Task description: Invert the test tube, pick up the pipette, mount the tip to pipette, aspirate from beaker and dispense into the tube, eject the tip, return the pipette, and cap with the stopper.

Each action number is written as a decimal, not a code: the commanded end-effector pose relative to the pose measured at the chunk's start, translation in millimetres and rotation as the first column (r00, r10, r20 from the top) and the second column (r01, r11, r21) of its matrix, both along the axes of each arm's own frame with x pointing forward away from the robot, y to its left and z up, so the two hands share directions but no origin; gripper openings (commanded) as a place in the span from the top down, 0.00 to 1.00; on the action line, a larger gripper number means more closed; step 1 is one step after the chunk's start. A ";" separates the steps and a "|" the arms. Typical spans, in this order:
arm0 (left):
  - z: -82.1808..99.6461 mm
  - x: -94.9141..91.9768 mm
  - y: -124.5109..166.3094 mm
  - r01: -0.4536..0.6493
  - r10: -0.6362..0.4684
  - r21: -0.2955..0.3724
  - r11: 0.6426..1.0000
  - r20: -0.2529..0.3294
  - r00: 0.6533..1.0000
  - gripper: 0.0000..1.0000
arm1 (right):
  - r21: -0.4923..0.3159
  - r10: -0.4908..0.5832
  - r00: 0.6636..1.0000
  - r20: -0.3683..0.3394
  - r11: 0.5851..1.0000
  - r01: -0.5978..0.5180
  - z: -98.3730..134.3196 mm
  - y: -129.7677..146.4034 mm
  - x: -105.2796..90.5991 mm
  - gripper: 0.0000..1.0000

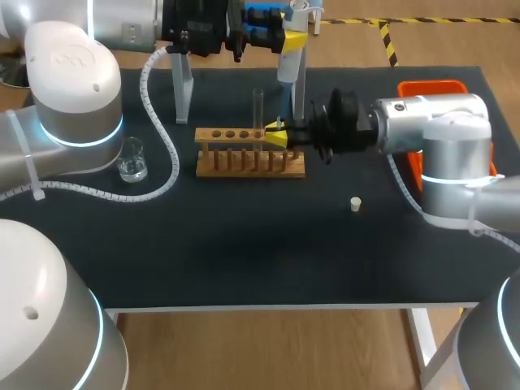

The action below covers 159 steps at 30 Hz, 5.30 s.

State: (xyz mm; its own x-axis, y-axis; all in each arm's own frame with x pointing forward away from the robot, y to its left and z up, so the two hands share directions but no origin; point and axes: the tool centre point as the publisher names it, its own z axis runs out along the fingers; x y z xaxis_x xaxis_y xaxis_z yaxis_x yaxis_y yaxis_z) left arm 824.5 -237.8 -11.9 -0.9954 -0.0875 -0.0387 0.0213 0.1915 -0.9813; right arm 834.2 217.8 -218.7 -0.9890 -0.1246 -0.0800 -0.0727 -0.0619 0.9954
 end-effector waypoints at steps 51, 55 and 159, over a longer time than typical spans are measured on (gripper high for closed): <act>-0.3 -0.7 0.7 -0.002 0.002 -0.002 1.000 0.002 1.000 1.00 | -0.003 -0.005 1.000 0.026 1.000 0.005 1.7 -3.6 0.0 1.00; -0.3 -0.7 0.7 -0.002 0.002 -0.002 1.000 0.002 1.000 1.00 | 0.003 -0.005 1.000 0.030 1.000 0.005 5.3 -3.2 1.3 1.00; -0.3 -0.7 0.7 -0.002 0.002 -0.002 1.000 0.002 1.000 1.00 | 0.018 -0.035 0.999 -0.033 0.999 0.036 25.3 -2.1 -1.7 1.00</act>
